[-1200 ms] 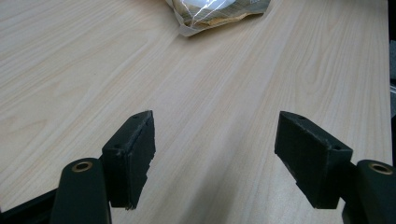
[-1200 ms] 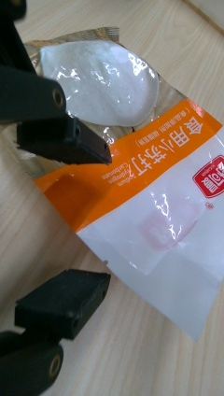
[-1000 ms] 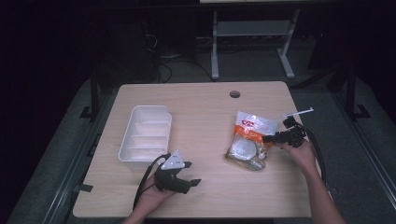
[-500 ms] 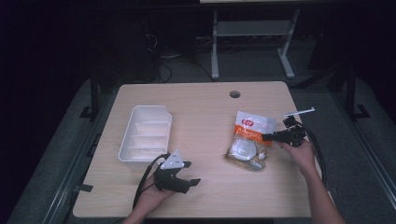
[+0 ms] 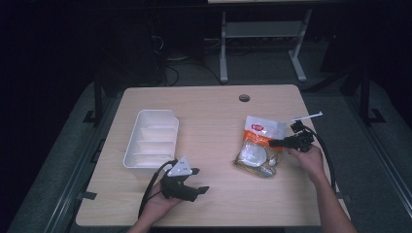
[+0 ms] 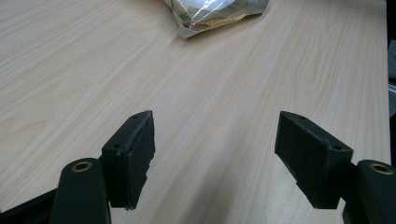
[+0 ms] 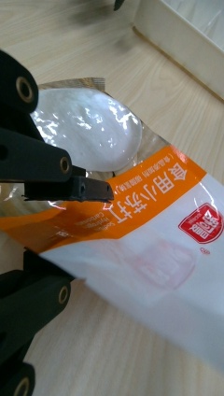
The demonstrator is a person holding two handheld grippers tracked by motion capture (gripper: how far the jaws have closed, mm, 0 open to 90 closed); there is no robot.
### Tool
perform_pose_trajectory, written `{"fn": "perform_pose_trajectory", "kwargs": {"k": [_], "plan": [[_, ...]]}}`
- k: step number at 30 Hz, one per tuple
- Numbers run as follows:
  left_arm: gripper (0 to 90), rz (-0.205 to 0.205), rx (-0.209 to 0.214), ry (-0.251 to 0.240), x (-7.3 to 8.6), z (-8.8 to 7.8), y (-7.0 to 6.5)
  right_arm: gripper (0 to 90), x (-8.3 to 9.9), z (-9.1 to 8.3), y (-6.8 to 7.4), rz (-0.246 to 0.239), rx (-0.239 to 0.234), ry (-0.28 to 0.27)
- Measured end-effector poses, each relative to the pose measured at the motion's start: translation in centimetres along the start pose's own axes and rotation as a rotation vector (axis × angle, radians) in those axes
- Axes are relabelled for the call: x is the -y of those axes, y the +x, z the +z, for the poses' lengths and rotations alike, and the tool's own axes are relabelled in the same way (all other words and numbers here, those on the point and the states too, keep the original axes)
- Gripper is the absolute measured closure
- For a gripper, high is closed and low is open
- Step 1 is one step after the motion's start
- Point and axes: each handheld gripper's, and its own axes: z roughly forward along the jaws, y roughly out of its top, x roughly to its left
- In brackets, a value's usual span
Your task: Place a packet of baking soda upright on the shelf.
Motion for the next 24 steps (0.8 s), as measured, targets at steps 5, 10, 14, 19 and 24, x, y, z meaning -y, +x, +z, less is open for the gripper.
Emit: {"fn": "perform_pose_trajectory", "kwargs": {"k": [5,10,14,19,24], "plan": [[28.1,0.003,0.004,0.004,0.0,0.1,0.0,75.7,0.0,1.1,-0.4,0.050,-0.060,-0.009],[28.1,0.006,0.004,0.002,0.0,0.0,-0.1,86.3,-0.1,0.7,0.2,0.014,-0.044,-0.006],[28.1,0.006,0.004,0.003,0.0,0.0,-0.1,88.7,-0.2,0.4,0.8,-0.025,-0.016,0.002],[28.2,0.007,0.003,0.002,0.0,0.0,-0.1,89.0,-0.3,-0.1,1.8,-0.068,0.003,-0.003],[28.2,0.007,0.001,0.004,0.0,0.0,-0.1,89.0,-0.4,-0.8,2.6,-0.095,0.004,-0.009]]}}
